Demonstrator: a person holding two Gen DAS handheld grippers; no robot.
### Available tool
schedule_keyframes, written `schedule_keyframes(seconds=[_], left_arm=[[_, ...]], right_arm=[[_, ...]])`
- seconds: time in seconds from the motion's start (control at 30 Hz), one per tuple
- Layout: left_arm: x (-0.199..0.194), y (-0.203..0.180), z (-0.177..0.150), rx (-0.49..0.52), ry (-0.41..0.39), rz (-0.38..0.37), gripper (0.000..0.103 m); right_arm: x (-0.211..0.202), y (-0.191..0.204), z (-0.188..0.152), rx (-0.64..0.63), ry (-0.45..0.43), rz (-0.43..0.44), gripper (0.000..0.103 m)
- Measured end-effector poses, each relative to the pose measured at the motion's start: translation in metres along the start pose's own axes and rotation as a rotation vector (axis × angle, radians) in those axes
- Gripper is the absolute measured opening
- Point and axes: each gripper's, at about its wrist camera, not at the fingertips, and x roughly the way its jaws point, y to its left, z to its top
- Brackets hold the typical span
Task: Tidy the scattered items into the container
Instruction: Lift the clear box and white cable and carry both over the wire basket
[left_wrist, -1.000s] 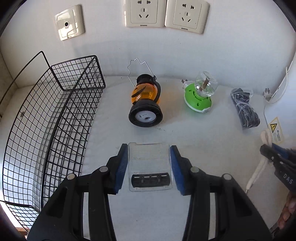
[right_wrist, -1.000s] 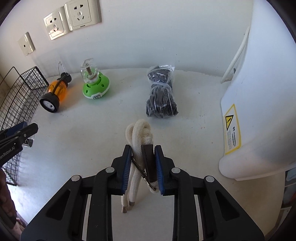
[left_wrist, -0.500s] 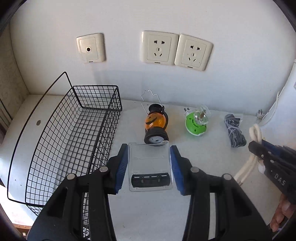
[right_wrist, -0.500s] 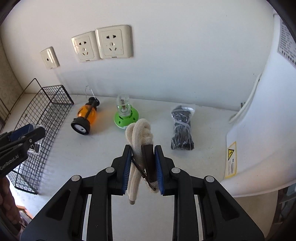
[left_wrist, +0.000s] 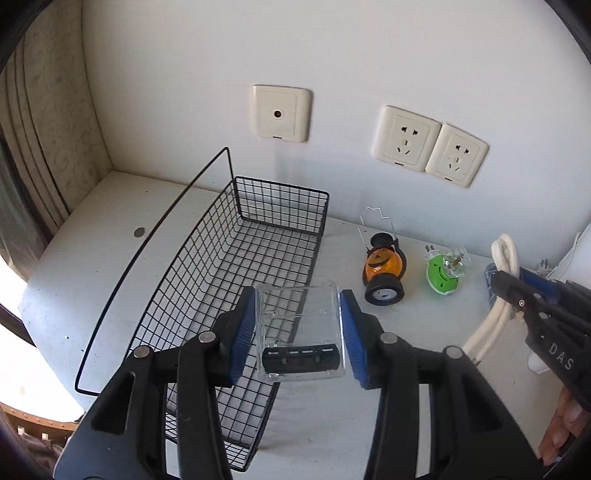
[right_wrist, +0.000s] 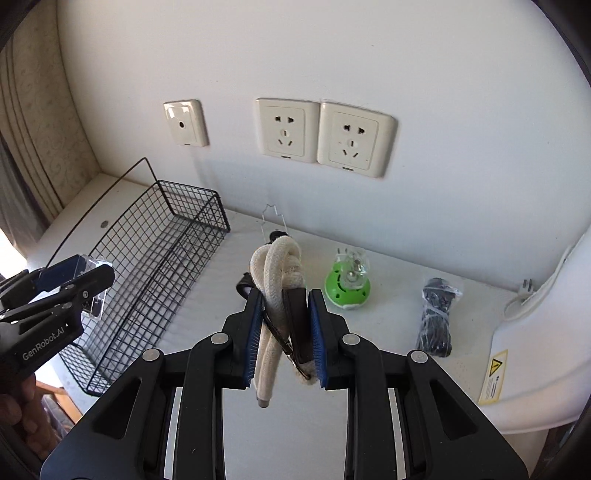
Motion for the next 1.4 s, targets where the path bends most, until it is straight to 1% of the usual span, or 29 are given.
schedule_keyframes(seconds=[0.23,0.6,1.03,1.17,1.4], left_arm=[[-0.001,0.037,-0.002,-0.064,0.011,0.058,0.040],[0.007,0.075,-0.008,-0.123,0.046,0.101,0.040],[0.031,0.099,-0.025,-0.147,0.103,0.105,0.040],[0.037,0.105,-0.027,-0.145,0.107,0.113,0.040],[0.052,0.110,-0.031,-0.149,0.135,0.092,0.040]], right_arm=[[0.014,0.035,0.017,-0.051,0.008,0.055,0.023],[0.037,0.087,0.040,-0.148,0.019,0.129,0.023],[0.067,0.134,0.057,-0.211,0.051,0.190,0.023],[0.075,0.146,0.063,-0.226,0.056,0.202,0.023],[0.095,0.165,0.065,-0.244,0.092,0.215,0.023]])
